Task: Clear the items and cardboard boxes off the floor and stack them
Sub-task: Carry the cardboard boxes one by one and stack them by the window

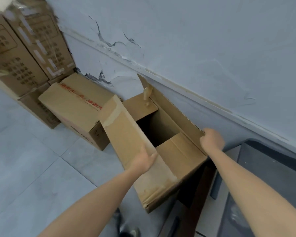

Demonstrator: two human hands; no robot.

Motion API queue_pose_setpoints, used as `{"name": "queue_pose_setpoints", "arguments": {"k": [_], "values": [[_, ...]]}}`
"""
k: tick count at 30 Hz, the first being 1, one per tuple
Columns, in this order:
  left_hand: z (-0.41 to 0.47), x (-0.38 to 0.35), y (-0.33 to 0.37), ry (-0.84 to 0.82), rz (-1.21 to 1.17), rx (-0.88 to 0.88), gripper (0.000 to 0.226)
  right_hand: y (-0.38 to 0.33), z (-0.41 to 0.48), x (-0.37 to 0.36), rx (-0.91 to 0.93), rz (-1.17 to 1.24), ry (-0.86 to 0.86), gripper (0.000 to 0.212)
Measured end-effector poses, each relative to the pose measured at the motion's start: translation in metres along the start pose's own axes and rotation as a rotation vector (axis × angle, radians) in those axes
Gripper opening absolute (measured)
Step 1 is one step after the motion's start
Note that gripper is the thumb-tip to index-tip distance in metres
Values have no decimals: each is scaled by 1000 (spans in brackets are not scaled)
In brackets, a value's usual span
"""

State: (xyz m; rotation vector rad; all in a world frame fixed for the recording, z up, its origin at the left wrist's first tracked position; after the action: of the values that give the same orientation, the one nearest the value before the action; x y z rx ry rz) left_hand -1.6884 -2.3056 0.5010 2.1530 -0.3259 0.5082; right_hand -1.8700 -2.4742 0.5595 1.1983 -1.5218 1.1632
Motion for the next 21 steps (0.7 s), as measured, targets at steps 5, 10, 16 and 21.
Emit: {"name": "queue_pose_setpoints", "arguments": {"k": [5, 10, 16, 21], "values": [[42, 9, -26, -184, 415, -47, 72, 41, 13, -7, -26, 36, -11, 46], [95, 44, -20, -182, 722, -109, 72, 62, 16, -39, -18, -40, -106, 36], [170, 66, -13, -245, 973, -200, 71, 31, 35, -87, -23, -274, -338, 55], [229, 91, -26, -175, 946, -46, 51, -10, 39, -128, 29, -270, -574, 72]]}}
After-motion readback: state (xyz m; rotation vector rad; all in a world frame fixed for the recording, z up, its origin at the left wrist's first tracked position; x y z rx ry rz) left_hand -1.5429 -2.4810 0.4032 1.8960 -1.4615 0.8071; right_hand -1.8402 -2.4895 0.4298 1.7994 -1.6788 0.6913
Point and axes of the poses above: each hand's wrist, its own z-axis towards the middle knuckle, its own x-axis out of the back of the hand, y = z × x, the point moved 5 cm from there along z, towards the middle knuckle, and after that the axes turned 8 degrees about -x, right-handed, at the moved point
